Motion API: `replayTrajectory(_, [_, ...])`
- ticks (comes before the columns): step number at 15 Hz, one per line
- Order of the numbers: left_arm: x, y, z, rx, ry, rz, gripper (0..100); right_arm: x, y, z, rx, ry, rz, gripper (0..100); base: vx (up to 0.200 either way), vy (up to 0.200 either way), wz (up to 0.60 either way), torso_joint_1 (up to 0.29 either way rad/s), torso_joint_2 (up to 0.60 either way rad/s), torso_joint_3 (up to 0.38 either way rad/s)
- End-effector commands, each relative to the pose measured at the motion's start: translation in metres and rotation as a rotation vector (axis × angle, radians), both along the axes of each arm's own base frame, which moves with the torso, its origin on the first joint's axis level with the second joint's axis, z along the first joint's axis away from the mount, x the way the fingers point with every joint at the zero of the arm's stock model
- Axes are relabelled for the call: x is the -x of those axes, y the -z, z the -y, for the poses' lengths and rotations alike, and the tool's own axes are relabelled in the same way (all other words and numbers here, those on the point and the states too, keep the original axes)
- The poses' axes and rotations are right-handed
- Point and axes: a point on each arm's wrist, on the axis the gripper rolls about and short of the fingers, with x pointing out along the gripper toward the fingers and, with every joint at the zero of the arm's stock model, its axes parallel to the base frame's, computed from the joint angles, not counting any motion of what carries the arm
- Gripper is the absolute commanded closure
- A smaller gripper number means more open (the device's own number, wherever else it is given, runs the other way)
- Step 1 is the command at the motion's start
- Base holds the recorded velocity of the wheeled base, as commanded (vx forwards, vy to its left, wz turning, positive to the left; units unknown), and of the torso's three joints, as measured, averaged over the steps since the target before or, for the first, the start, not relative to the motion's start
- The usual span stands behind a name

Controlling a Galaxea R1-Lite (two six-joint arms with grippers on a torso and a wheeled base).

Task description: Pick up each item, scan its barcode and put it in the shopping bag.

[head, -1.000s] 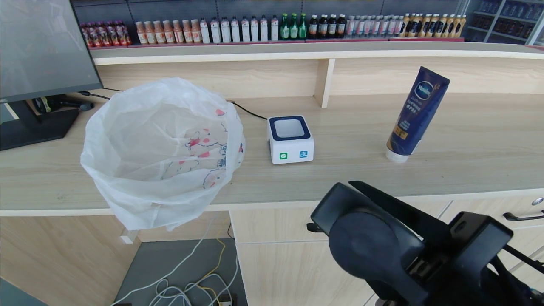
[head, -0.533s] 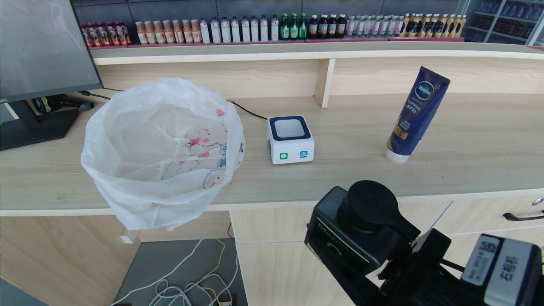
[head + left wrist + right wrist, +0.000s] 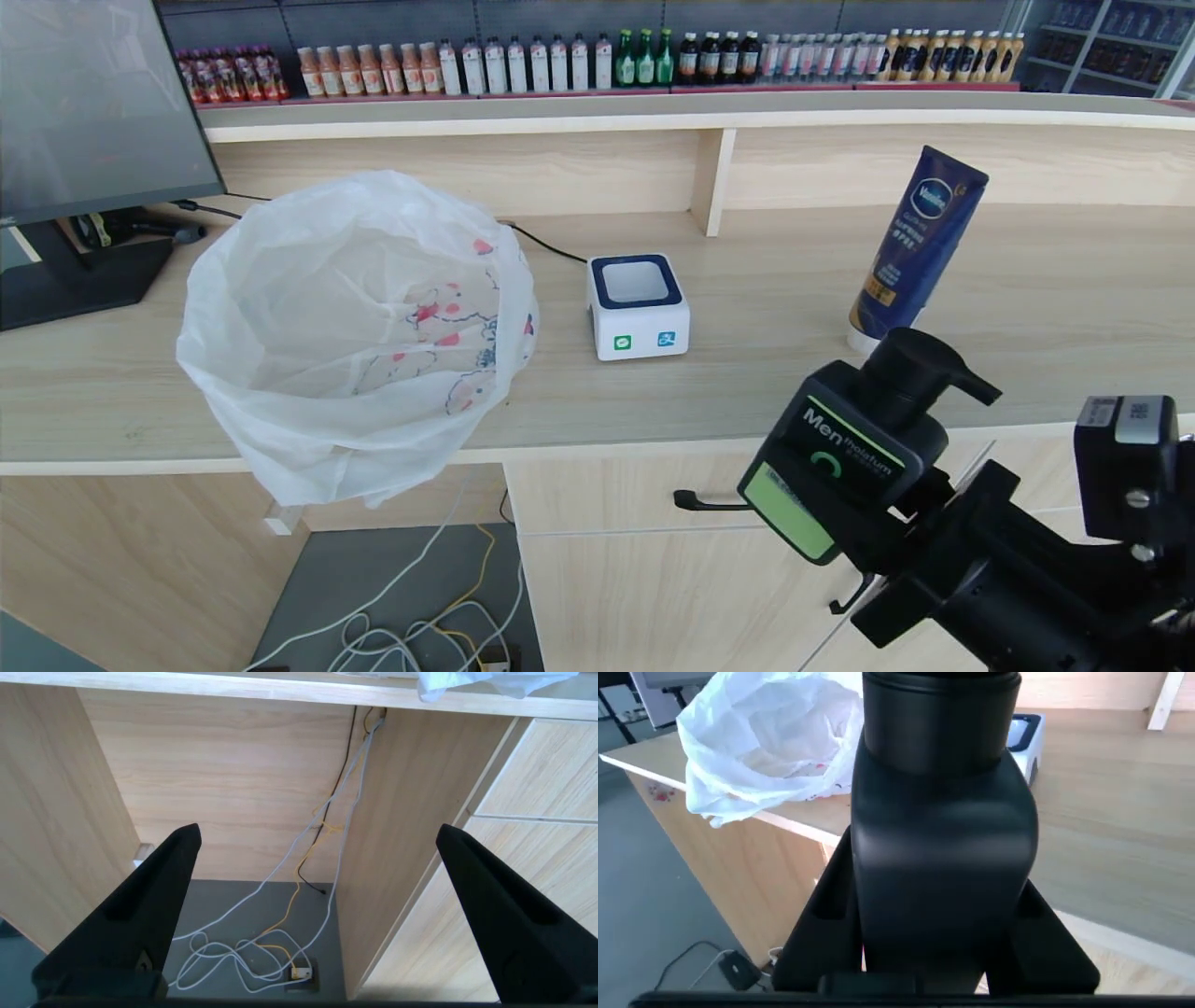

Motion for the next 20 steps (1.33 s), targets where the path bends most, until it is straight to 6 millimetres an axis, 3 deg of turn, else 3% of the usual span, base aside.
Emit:
replayTrajectory(1, [0.0,0.0,0.0,0.0,0.001,0.0,0,-0.007,-0.002,0.009,-0.006,0.049,0.007,100,0.0,0.0,0.0,0.0,0.0,0.0])
replayTrajectory(4, [0.0,0.0,0.0,-0.003,0.001,0.0,0,-0.021,0.0,0.018,-0.004,0.043,0.004,100,0.0,0.0,0.0,0.0,0.0,0.0])
replayTrajectory(6, [0.0,0.0,0.0,-0.003,0.001,0.0,0,-0.044,0.001,0.04,0.0,0.123,0.002,100,0.0,0.0,0.0,0.0,0.0,0.0])
replayTrajectory(8, [0.0,0.0,0.0,0.0,0.001,0.0,0,-0.053,0.002,0.055,-0.006,0.188,-0.006,100,0.0,0.0,0.0,0.0,0.0,0.0])
replayTrajectory(13, [0.0,0.0,0.0,0.002,0.001,0.0,0,-0.074,-0.006,0.058,-0.025,0.245,0.026,100,0.0,0.0,0.0,0.0,0.0,0.0])
replayTrajectory(15, [0.0,0.0,0.0,0.002,0.001,0.0,0,-0.08,-0.005,0.067,-0.024,0.293,0.02,100,0.0,0.2,0.0,0.002,0.0,0.005])
replayTrajectory(20, [0.0,0.0,0.0,0.003,0.001,-0.001,0,-0.084,-0.004,0.068,-0.035,0.302,0.011,100,0.0,0.2,0.0,0.005,0.0,0.006])
